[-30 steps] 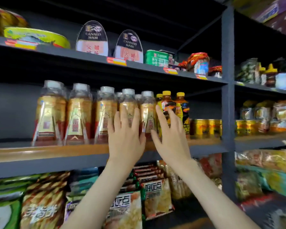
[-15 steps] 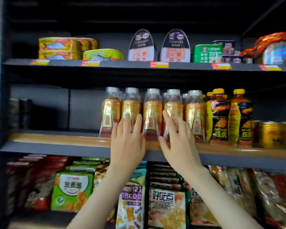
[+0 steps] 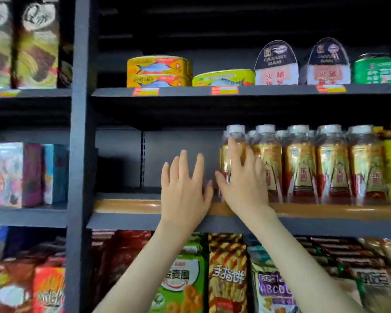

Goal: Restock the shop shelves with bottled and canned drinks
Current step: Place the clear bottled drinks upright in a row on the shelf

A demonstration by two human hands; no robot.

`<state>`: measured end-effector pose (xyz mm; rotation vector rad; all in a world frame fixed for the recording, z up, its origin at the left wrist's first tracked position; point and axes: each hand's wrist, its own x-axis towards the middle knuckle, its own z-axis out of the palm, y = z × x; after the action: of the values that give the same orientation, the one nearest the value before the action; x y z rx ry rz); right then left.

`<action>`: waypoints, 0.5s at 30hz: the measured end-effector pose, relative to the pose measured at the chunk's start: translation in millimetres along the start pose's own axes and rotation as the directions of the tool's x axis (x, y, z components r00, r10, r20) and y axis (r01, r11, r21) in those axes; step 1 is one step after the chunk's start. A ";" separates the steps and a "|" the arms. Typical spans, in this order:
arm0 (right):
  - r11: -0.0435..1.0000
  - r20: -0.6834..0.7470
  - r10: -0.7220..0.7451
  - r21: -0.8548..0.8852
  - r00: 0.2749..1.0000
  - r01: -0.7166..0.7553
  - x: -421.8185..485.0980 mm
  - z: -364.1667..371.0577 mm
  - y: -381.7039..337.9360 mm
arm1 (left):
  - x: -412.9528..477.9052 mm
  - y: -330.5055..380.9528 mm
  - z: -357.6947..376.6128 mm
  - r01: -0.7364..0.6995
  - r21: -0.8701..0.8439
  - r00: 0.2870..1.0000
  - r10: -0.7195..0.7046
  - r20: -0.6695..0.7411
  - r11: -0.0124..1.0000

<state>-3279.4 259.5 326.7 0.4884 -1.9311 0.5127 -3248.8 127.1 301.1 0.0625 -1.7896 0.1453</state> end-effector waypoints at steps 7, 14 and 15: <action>0.969 0.096 0.191 -0.178 0.977 -0.172 20.0 12.3 -17.0 | 3.8 -29.1 8.4 -0.012 -0.094 1.000 0.012 -0.003 0.996; 0.987 0.052 0.160 0.011 0.986 -0.161 24.0 16.3 -25.6 | -2.9 -37.4 6.4 0.020 -0.128 0.997 -0.010 0.075 0.992; 0.989 0.057 0.137 0.050 0.989 -0.140 23.2 16.4 -27.4 | -1.8 -38.3 6.3 0.015 -0.127 0.997 -0.005 0.077 0.992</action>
<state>-3285.4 225.3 345.4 0.4073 -2.0160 0.6484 -3249.9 88.3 300.5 -0.0143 -1.8709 0.0217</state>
